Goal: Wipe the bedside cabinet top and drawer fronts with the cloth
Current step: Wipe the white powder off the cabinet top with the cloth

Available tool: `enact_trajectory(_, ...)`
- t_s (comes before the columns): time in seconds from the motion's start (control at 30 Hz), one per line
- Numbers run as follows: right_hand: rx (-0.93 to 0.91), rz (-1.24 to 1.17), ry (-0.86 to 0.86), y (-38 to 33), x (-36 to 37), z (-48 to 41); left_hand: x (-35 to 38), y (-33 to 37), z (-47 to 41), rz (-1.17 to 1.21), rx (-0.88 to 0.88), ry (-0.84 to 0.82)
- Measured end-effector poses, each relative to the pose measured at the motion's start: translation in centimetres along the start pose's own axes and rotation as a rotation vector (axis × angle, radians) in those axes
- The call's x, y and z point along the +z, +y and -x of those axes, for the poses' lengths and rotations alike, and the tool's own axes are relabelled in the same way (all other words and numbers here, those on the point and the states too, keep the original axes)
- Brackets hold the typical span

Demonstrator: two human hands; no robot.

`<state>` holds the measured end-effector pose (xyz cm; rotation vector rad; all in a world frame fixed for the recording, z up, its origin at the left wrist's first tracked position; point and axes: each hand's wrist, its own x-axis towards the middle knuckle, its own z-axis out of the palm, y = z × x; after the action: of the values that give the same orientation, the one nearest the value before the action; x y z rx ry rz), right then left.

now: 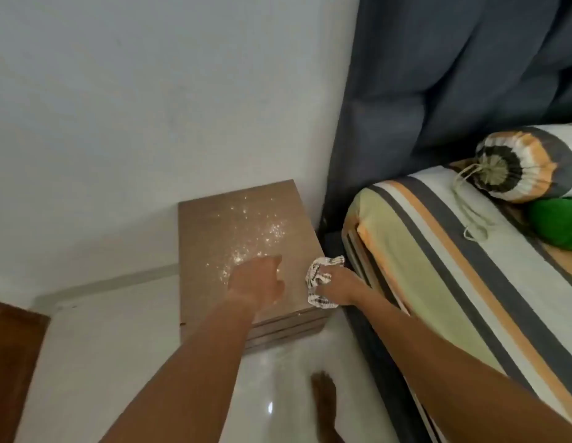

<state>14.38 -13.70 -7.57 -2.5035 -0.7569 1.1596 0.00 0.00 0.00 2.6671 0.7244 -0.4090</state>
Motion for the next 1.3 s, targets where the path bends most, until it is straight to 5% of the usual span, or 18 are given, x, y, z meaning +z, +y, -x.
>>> enact_trajectory(0.2, 0.099, 0.026, 0.13, 5.1, 6.1, -12.4, 10.0, -1.0, -13.3, 0.088, -0.157, -0.147)
enact_trajectory(0.4, -0.287, 0.187, 0.346, 7.4, 8.1, -17.0, 14.8, -3.0, -20.8, 0.11, -0.214, -0.076)
enact_trajectory(0.57, -0.367, -0.206, 0.465, 3.4, 2.5, -23.8, 12.8, -6.0, -26.1, 0.224, -0.251, 0.113)
enact_trajectory(0.73, -0.474, -0.416, 0.603, -4.6, -6.3, -33.7, 11.5, -8.7, -30.4, 0.221, -0.37, -0.007)
enact_trajectory(0.87, -0.585, -0.219, 0.534, -7.4, -9.4, -41.5, 12.4, -9.4, -30.3, 0.079, -0.399, -0.129)
enact_trajectory(1.03, -0.57, 0.353, 0.194, -5.8, -8.1, -46.6, 11.5, -9.5, -30.4, 0.043, -0.377, -0.168)
enact_trajectory(1.3, -0.509, 0.416, 0.296, -5.6, -5.3, -46.0, 11.0, -9.5, -30.3, 0.015, -0.382, -0.175)
